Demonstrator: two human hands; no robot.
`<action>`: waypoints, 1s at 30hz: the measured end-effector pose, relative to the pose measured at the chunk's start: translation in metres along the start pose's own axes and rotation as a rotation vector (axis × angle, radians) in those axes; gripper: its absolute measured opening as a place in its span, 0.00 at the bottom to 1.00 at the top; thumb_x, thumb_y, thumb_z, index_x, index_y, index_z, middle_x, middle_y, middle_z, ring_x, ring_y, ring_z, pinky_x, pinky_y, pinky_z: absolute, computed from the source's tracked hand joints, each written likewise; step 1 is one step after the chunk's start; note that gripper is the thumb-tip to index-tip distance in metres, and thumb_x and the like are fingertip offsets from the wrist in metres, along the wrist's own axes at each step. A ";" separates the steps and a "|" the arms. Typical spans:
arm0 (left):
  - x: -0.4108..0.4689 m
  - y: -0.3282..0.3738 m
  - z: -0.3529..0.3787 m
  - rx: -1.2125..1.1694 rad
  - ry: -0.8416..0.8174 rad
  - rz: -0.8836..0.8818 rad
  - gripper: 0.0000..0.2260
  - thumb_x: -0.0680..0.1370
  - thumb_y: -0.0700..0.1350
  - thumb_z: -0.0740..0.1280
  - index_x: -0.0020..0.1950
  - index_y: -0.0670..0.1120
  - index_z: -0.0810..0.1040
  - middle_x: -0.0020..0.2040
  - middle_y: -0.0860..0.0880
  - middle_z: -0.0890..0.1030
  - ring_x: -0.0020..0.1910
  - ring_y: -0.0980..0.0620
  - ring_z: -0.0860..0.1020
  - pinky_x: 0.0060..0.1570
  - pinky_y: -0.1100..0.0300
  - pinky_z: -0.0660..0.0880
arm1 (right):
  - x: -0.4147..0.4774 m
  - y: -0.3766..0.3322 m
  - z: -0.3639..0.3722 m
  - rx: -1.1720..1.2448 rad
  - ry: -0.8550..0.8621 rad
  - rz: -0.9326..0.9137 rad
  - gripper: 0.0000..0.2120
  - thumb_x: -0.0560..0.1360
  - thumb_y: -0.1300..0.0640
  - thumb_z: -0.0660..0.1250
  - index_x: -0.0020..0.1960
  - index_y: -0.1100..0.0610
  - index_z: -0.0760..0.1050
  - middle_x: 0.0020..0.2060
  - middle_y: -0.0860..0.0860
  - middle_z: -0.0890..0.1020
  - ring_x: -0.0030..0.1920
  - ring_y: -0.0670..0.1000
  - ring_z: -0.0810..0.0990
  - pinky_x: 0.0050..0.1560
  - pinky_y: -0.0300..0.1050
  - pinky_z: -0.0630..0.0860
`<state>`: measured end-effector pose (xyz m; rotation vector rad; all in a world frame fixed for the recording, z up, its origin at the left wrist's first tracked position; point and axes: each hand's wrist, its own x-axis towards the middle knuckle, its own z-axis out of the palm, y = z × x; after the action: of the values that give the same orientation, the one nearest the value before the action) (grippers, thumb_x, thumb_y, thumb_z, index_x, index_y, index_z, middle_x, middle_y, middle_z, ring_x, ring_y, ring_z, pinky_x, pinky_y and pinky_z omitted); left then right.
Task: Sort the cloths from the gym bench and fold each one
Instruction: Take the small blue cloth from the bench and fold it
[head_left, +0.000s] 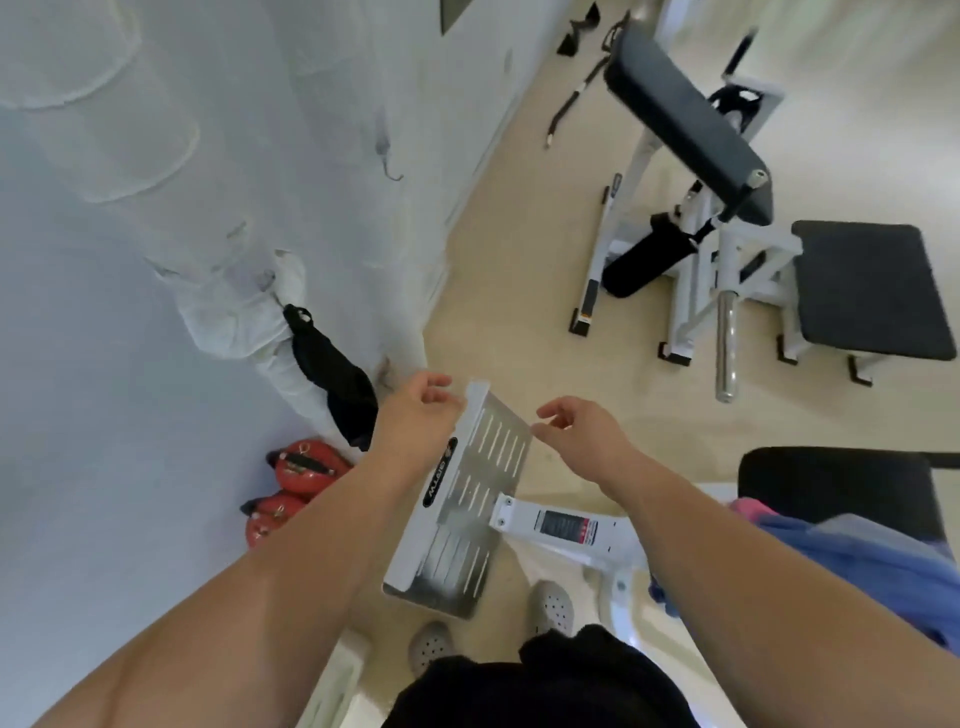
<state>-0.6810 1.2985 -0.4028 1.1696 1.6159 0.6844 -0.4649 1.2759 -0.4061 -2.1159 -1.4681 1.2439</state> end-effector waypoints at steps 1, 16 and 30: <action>-0.007 0.002 0.014 0.010 -0.042 0.005 0.08 0.79 0.47 0.69 0.57 0.55 0.76 0.51 0.55 0.81 0.45 0.52 0.83 0.45 0.60 0.77 | -0.011 0.016 -0.007 -0.001 0.013 0.024 0.13 0.79 0.50 0.69 0.61 0.53 0.78 0.52 0.53 0.81 0.41 0.51 0.77 0.36 0.40 0.70; -0.108 0.049 0.322 0.291 -0.462 0.059 0.13 0.78 0.50 0.71 0.61 0.52 0.76 0.55 0.49 0.80 0.50 0.48 0.81 0.48 0.57 0.75 | -0.108 0.310 -0.179 -0.210 0.199 0.182 0.14 0.77 0.49 0.65 0.61 0.50 0.78 0.55 0.53 0.78 0.50 0.55 0.80 0.52 0.53 0.79; -0.153 0.051 0.520 0.705 -0.789 0.173 0.24 0.79 0.51 0.69 0.75 0.52 0.69 0.72 0.48 0.71 0.68 0.46 0.73 0.68 0.53 0.70 | -0.143 0.495 -0.255 -0.197 0.324 0.416 0.23 0.80 0.46 0.60 0.75 0.44 0.65 0.73 0.48 0.71 0.68 0.58 0.71 0.65 0.56 0.70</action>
<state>-0.1711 1.1244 -0.4840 1.8018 1.0746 -0.2956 0.0250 0.9912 -0.5042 -2.7015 -1.0835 0.8373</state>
